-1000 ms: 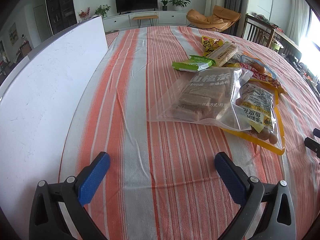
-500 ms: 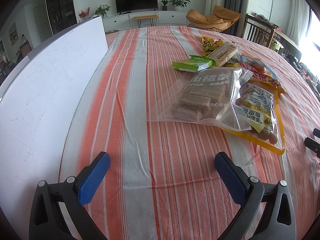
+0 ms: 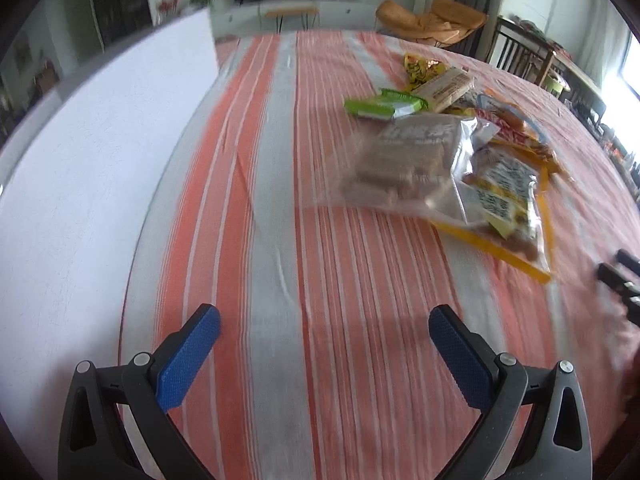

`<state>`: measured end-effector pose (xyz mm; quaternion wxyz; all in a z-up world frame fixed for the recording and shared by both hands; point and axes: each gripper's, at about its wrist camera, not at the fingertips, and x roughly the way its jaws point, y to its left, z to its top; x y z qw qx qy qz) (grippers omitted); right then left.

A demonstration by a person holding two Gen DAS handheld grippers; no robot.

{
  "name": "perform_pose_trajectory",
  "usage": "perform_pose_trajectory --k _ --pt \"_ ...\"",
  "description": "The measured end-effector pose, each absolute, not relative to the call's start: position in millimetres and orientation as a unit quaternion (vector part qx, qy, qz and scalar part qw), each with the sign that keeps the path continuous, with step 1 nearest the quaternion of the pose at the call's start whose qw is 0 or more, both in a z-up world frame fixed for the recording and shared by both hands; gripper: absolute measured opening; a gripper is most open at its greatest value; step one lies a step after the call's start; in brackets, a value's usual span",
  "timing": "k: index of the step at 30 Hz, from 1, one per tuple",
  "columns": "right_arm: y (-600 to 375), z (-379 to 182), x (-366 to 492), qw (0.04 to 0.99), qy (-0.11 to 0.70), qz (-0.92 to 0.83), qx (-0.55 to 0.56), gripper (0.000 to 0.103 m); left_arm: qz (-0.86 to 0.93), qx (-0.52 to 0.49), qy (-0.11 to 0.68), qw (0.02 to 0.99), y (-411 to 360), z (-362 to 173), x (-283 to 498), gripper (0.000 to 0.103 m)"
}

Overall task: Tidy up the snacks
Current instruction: 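Grasp the clear hawthorn-strip bag with the left tool and lift it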

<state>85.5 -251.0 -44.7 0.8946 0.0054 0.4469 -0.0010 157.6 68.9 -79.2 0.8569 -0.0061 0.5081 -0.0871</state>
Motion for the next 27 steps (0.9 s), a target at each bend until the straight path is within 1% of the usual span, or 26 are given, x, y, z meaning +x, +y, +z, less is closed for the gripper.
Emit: perform_pose_trajectory --k 3,4,6,8,11,13,14,15,16,17,19,22,24,27 --pt "-251.1 -44.9 85.7 0.894 0.447 0.000 0.005 0.095 -0.152 -0.083 0.491 0.854 79.1 -51.4 160.4 0.102" --pt "-250.0 -45.2 86.3 0.894 0.448 0.001 0.005 0.096 -0.164 -0.086 0.485 0.855 77.5 -43.0 164.7 0.102" --pt "-247.8 -45.8 87.1 0.893 0.449 0.003 0.003 0.097 -0.187 -0.058 0.470 0.861 63.4 -22.8 181.3 0.103" --pt "-247.1 -45.9 87.2 0.893 0.449 0.003 0.003 0.097 -0.210 -0.008 0.466 0.860 40.7 -15.6 204.8 0.103" --pt "-247.1 -45.8 87.1 0.893 0.449 0.003 0.003 0.097 -0.231 0.034 0.504 0.832 13.9 -35.5 242.8 0.103" --pt "-246.8 -45.7 87.0 0.893 0.449 0.003 0.003 0.097 -0.219 0.054 0.539 0.811 2.9 -63.5 266.5 0.103" --pt "-247.4 -45.6 86.9 0.893 0.449 0.003 0.003 0.097 -0.225 0.039 0.540 0.810 4.8 -68.0 271.5 0.099" --pt "-247.6 -45.6 86.9 0.893 0.449 0.003 0.003 0.097 -0.230 0.001 0.533 0.814 12.7 -69.0 275.0 0.093" --pt "-247.7 -45.5 86.8 0.893 0.449 0.003 0.003 0.097 -0.223 -0.022 0.521 0.824 19.7 -66.4 275.2 0.071" --pt "-246.7 -45.5 86.8 0.893 0.449 0.004 0.003 0.097 -0.230 -0.055 0.509 0.828 27.2 -62.4 272.4 0.061" --pt "-245.8 -45.5 86.9 0.894 0.449 0.005 0.003 0.097 -0.213 -0.084 0.505 0.832 37.9 -58.0 256.5 0.058" --pt "-245.3 -45.9 87.0 0.893 0.449 0.005 0.003 0.097 -0.180 -0.078 0.500 0.844 52.1 -53.2 216.3 0.057" --pt "-244.8 -46.0 87.0 0.893 0.449 0.006 0.002 0.097 -0.138 -0.055 0.498 0.854 58.6 -48.2 181.8 0.057" --pt "-244.8 -45.8 86.9 0.893 0.449 0.006 0.002 0.097 -0.088 0.005 0.480 0.873 60.6 -45.8 135.2 0.056"
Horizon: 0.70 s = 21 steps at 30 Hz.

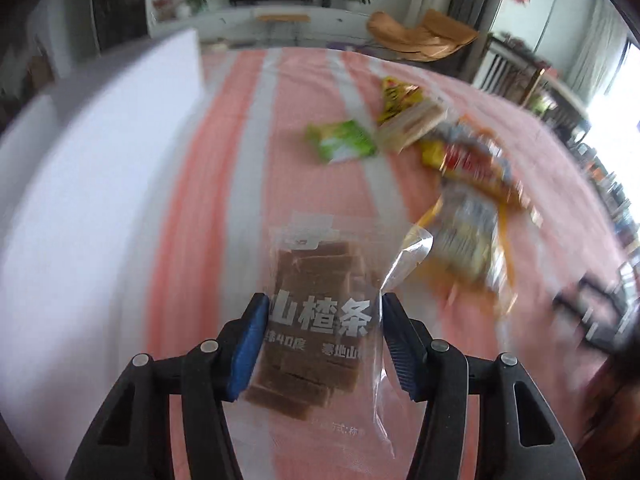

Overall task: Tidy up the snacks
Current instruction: 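Grasp the clear hawthorn-strip bag with the left tool and lift it, then hold the hawthorn bag with the left tool while the right tool grasps the yellow-edged peanut pouch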

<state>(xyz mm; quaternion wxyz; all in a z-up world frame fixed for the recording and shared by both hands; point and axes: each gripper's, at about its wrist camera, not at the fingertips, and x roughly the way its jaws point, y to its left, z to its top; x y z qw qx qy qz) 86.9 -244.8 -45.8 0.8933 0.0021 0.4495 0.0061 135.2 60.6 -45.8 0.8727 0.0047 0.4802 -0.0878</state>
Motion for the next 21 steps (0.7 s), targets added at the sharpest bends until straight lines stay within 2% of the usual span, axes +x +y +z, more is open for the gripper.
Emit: perform_pose_trajectory --k 2,3,4,7,8,13,21 --pt "-244.7 -45.8 86.9 0.893 0.450 0.006 0.002 0.097 -0.063 0.038 0.470 0.880 62.9 -49.6 119.3 0.060" --pt "-244.9 -45.8 86.9 0.893 0.449 0.006 0.002 0.097 -0.057 0.051 0.470 0.879 63.1 -54.6 117.7 0.065" --pt "-244.5 -45.9 86.8 0.893 0.450 0.006 0.002 0.097 -0.057 0.056 0.472 0.878 64.7 -59.0 118.3 0.073" --pt "-245.0 -45.6 86.9 0.893 0.449 0.006 0.002 0.097 -0.062 0.063 0.456 0.886 68.1 -67.3 120.5 0.082" --pt "-244.9 -45.6 86.8 0.893 0.449 0.007 0.002 0.097 -0.059 0.070 0.454 0.886 69.7 -70.4 122.0 0.089" --pt "-245.0 -45.8 86.9 0.893 0.450 0.006 0.002 0.097 -0.063 0.023 0.460 0.885 77.5 -78.3 134.2 0.102" --pt "-245.3 -45.7 86.8 0.893 0.449 0.007 0.002 0.097 -0.057 0.024 0.461 0.885 76.6 -80.9 136.1 0.103"
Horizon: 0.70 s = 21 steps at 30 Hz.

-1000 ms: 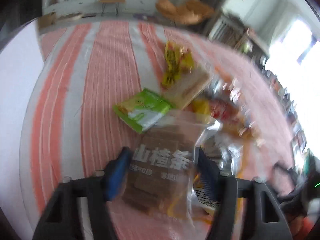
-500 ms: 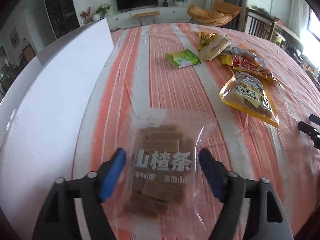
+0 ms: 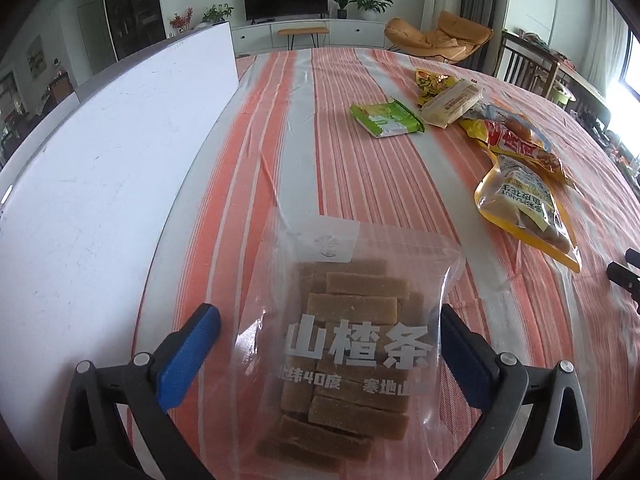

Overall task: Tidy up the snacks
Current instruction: 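Hold the hawthorn bag with the left tool while the right tool grasps the yellow-edged peanut pouch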

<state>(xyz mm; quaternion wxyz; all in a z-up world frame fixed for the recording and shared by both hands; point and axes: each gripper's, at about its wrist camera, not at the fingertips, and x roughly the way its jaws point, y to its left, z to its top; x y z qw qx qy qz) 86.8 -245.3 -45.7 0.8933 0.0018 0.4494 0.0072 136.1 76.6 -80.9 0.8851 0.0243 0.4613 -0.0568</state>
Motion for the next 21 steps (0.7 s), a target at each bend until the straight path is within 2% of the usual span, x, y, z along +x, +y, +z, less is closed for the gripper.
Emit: perform_pose_trajectory --k 16,18,21 --pt "-242.6 -45.0 94.0 0.885 0.466 -0.002 0.010 0.099 -0.053 0.023 0.460 0.886 76.1 -79.9 135.8 0.103" --pt "-239.7 -38.4 104.6 0.871 0.486 -0.004 0.068 0.099 -0.053 0.023 0.460 0.886 76.2 -79.9 135.9 0.103" --pt "-225.7 -28.5 126.6 0.842 0.489 0.055 0.220 0.099 -0.052 0.022 0.460 0.886 76.1 -79.9 136.5 0.103"
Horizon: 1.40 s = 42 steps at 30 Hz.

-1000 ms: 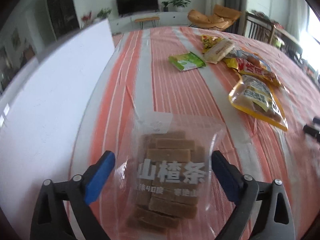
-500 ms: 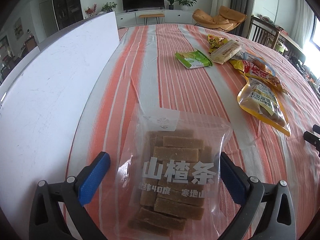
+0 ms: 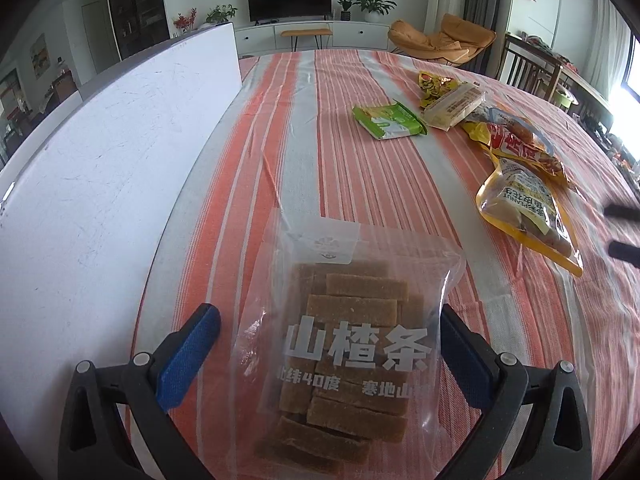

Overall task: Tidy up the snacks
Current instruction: 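Hold the hawthorn bag with the left tool while the right tool grasps the yellow-edged peanut pouch, then carry both packets over the white box and open both tools to drop them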

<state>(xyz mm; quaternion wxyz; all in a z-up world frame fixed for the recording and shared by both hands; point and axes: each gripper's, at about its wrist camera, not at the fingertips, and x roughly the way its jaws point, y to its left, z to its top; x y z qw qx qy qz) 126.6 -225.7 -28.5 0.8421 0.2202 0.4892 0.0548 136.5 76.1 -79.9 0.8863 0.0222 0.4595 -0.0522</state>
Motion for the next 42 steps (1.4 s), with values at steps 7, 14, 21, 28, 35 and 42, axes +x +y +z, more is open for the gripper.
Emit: perform_pose_trajectory --k 7,14,21,28,35,42 --pt "-124.9 -28.9 204.7 0.820 0.530 -0.001 0.215 0.100 -0.053 0.023 0.460 0.886 76.3 -80.1 136.9 0.103" --pt "-95.6 -29.5 167.8 0.862 0.501 0.055 0.050 0.071 -0.054 0.022 0.459 0.886 76.1 -81.0 137.8 0.103" --pt "-163.7 -26.0 97.5 0.852 0.510 0.121 0.024 0.079 -0.070 0.032 0.470 0.879 74.3 -80.8 138.6 0.103" --pt "-181.5 -12.1 112.0 0.835 0.543 0.087 0.035 0.091 -0.098 0.054 0.515 0.850 69.4 -77.8 135.0 0.102" --pt "-169.3 -18.3 103.5 0.820 0.568 0.065 -0.017 0.062 -0.107 0.022 0.474 0.874 82.3 -60.7 102.7 0.053" --pt "-205.6 7.9 61.3 0.833 0.528 0.109 0.121 0.062 -0.160 -0.089 0.451 0.874 89.3 -35.4 65.3 0.053"
